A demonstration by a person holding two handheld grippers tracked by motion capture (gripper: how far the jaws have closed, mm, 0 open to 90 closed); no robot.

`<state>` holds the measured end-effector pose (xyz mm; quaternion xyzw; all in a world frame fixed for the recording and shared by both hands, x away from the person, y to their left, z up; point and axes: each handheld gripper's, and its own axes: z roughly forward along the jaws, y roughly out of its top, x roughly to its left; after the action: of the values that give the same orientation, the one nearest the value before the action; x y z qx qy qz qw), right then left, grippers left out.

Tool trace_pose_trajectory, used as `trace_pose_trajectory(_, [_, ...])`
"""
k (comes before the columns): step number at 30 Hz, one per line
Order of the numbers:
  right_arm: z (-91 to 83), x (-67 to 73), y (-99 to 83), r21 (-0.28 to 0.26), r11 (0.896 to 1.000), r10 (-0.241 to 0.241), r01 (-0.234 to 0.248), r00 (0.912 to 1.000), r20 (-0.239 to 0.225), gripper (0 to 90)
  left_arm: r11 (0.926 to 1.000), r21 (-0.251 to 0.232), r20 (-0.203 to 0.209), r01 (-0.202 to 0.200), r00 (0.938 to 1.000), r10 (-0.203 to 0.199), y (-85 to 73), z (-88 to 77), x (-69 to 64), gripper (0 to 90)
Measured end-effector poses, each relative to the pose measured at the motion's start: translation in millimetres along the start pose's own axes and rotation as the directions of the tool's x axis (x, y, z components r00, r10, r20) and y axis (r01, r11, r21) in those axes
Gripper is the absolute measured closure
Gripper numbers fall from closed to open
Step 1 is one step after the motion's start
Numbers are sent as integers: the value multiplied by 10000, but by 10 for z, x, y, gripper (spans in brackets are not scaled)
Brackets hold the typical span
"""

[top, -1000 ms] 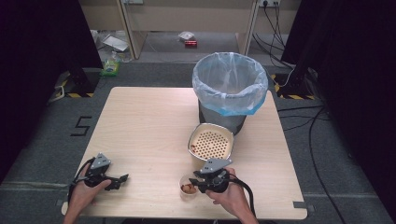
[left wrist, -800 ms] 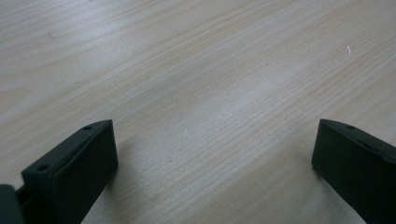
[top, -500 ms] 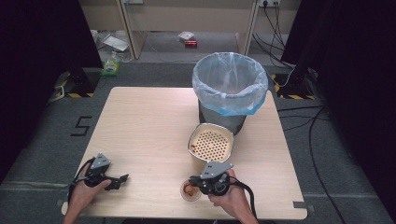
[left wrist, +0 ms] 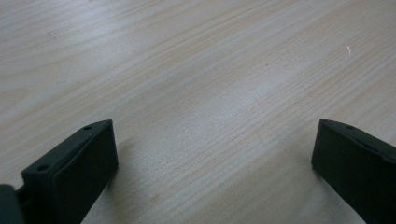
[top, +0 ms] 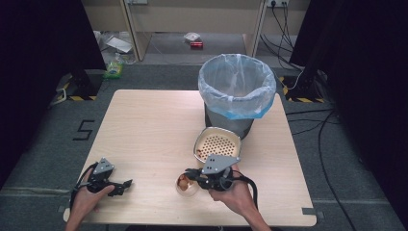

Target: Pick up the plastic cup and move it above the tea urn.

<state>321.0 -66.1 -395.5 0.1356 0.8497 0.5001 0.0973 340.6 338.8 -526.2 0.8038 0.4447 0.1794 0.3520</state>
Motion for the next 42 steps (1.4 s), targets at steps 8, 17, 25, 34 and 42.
trace_pose_trajectory(8, [-243, -188, 243, -912, 9956, -143, 215, 9968, 788, 860, 10000, -1, -22, -18, 10000, 18, 2, 2, 2, 0])
trace_pose_trajectory(17, [-813, -387, 312, -1639, 9862, 143, 249, 9723, 2334, 860, 10000, -1, -23, -16, 10000, 16, 2, 1, 2, 0])
trace_pose_trajectory(25, [-1010, -623, 161, -1437, 9896, 592, -102, 9384, 3405, 862, 10000, -10, -22, -4, 10000, 4, 2, 2, 1, 0])
trace_pose_trajectory(34, [-1083, -763, 60, -987, 9951, 415, 36, 8917, 4507, 862, 10000, 4, -23, -20, 10000, 20, 2, 1, 2, 0])
trace_pose_trajectory(42, [-994, -765, 51, 20, 9961, -756, 879, 8447, 5298, 861, 10000, 3, -24, -21, 10000, 21, 2, 1, 2, 0])
